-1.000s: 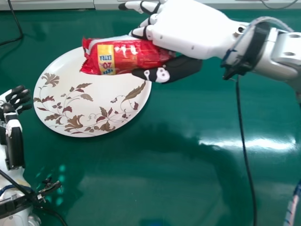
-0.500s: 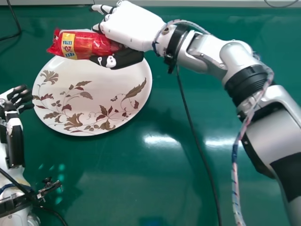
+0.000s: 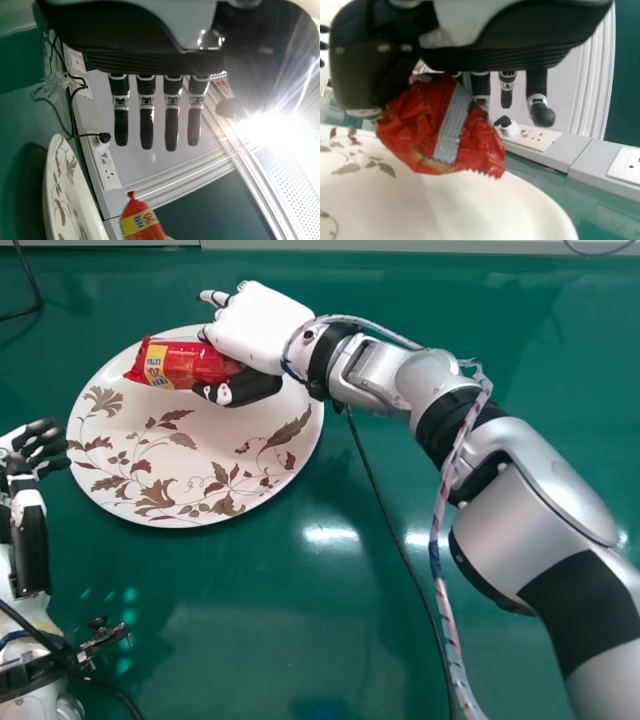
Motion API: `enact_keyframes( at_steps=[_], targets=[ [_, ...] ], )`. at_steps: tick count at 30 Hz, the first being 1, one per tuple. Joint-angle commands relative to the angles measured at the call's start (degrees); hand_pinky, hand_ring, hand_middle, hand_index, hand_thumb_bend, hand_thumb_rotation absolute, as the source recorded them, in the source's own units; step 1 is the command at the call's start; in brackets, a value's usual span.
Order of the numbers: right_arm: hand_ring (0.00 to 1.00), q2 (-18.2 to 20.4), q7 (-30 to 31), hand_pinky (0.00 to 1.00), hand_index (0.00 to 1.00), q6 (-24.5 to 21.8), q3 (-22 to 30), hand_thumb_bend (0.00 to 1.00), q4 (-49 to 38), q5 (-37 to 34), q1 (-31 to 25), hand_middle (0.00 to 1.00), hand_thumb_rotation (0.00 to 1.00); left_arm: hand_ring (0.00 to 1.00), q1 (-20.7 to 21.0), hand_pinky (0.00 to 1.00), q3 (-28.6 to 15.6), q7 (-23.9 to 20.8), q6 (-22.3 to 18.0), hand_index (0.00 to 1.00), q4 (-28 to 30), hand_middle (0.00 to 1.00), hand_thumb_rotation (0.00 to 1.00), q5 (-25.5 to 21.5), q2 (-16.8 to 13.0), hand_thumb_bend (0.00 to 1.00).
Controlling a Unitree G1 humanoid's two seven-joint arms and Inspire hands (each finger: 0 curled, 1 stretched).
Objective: Pick up biscuit and place it in the plate
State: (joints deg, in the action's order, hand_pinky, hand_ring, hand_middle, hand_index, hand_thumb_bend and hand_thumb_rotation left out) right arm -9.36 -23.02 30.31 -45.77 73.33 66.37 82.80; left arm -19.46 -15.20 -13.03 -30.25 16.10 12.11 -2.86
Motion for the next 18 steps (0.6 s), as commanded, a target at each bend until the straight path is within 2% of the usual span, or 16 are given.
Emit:
enact_keyframes(
  at_steps=[1, 6, 9, 10, 12, 14, 18],
  targets=[
    [0.39, 1.2, -0.1, 0.09, 0.51, -0.1, -2.0, 0.51, 0.3, 0.7, 1.4, 0.45, 0.00, 0.73, -1.7, 0.67, 0.1, -0.1, -0.5, 0.76, -2.5, 0.74, 0.12, -0.3, 0.8, 0.18],
    [0.39, 1.5, -0.1, 0.11, 0.50, 1.1, -3.7, 0.51, 0.7, 0.1, 0.5, 0.45, 0.00, 0.74, -2.1, 0.68, 0.2, -0.5, -0.4, 0.76, -2.4, 0.75, 0.18, 0.2, 1.3, 0.18],
    [0.42, 1.5, -0.2, 0.10, 0.48, 1.4, -4.4, 0.52, 0.6, -0.1, 0.5, 0.49, 0.00, 0.73, -1.9, 0.67, 0.2, -0.6, -1.2, 0.76, -3.0, 0.74, 0.16, 0.2, 1.2, 0.18],
    [0.40, 1.4, -0.2, 0.10, 0.50, 1.5, -4.6, 0.51, 0.6, -0.2, 0.6, 0.46, 0.00, 0.73, -1.9, 0.67, 0.2, -0.6, -1.4, 0.76, -3.2, 0.74, 0.15, 0.1, 1.1, 0.18],
    [0.42, 1.3, -0.1, 0.11, 0.48, 1.8, -4.7, 0.52, 0.6, -0.3, 0.6, 0.49, 0.00, 0.73, -2.0, 0.67, 0.3, -0.7, -0.9, 0.75, -2.9, 0.74, 0.15, 0.5, 1.3, 0.18],
    [0.39, 1.1, -0.5, 0.12, 0.51, 2.2, -4.7, 0.51, 0.6, -0.5, 0.6, 0.45, 0.00, 0.73, -2.0, 0.67, 0.4, -1.0, -0.4, 0.75, -2.4, 0.74, 0.16, 1.2, 1.5, 0.18],
    [0.38, 1.2, 2.6, 0.14, 0.52, 1.6, -3.3, 0.51, 0.7, -2.7, 0.5, 0.44, 0.00, 0.73, -2.1, 0.66, 0.6, -1.2, 0.4, 0.75, -2.0, 0.74, 0.08, 1.7, 1.8, 0.18]
  ],
)
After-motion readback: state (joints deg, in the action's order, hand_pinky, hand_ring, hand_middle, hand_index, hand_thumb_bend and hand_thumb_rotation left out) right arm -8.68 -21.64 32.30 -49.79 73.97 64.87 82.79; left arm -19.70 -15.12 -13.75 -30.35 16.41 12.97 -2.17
